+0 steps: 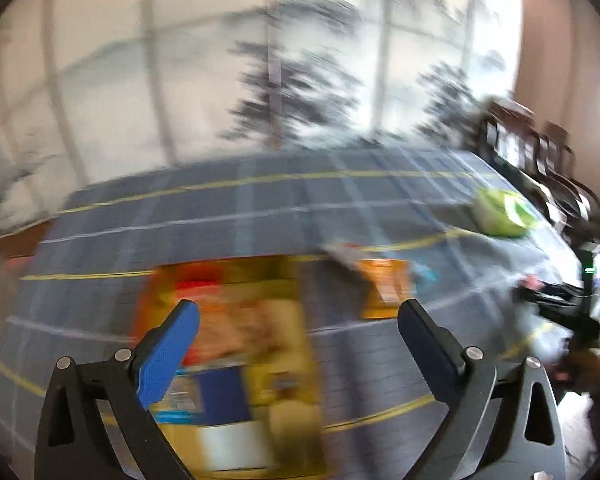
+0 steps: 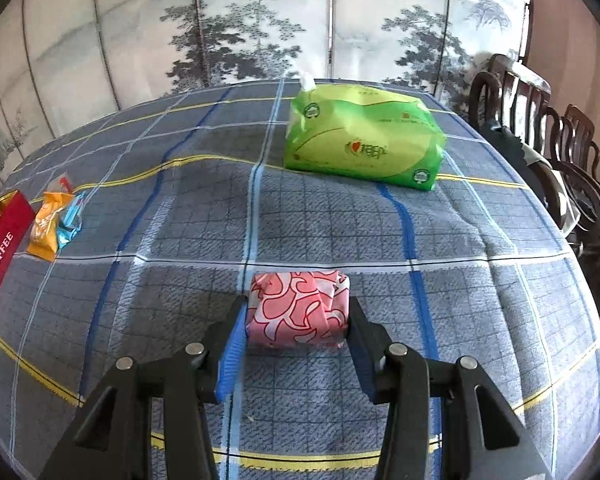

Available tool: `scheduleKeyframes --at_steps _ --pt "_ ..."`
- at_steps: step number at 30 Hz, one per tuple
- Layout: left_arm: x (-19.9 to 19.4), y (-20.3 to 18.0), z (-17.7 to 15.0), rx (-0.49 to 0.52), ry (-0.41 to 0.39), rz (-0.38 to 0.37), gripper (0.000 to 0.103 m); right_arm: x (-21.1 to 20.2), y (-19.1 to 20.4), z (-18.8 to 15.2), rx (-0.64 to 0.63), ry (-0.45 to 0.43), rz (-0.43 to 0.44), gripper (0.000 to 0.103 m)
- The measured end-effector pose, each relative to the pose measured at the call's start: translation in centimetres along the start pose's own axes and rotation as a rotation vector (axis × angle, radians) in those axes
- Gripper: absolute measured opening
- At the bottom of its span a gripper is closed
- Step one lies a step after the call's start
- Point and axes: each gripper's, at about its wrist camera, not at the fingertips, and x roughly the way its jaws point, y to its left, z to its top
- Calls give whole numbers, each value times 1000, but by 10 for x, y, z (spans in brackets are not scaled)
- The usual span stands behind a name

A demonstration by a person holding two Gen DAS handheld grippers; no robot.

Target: Organize snacks

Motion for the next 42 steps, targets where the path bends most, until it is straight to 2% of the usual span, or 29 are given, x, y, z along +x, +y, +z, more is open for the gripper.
scheduleKeyframes --at_steps 2,3,5,6,8,9,11,15,22,25,28,29,31,35,40,42 --pt "19 -21 11 16 56 -24 91 0 -1 0 2 1 17 48" --pt "34 -31 17 23 97 -31 80 0 -2 0 6 1 27 48" --pt "64 -49 26 34 178 -46 65 0 -3 0 16 1 48 48" --pt "79 -55 29 36 215 -47 62 0 -5 0 23 -1 57 48" --pt "99 -62 28 22 275 -46 61 -1 -7 -1 34 -3 77 48" --pt "113 -65 29 -3 318 -75 61 -1 -7 -1 38 -4 85 48" --pt "129 -66 29 -40 356 -110 61 0 -7 0 47 -6 103 48" --pt "149 -63 28 -91 394 -116 61 -1 -9 -1 50 -8 127 48" --pt "166 -65 22 -65 453 -82 59 -1 -9 0 56 -13 155 48" --pt "173 -66 20 -71 479 -114 58 -2 -10 0 59 -18 161 48" --pt "178 -68 20 -64 488 -101 58 -2 -10 0 59 -18 166 48" --pt "180 -68 20 -62 493 -98 57 -2 -11 0 59 -17 166 48" --pt "186 -67 19 -66 511 -96 47 -2 -11 0 59 -17 169 48" --pt "192 -60 17 -106 530 -112 45 -1 -10 0 58 -12 170 48" --pt "198 -59 19 -131 542 -107 51 -1 -9 0 55 -9 170 48" --pt "199 -62 19 -129 539 -106 60 -1 -9 1 54 -9 170 49"
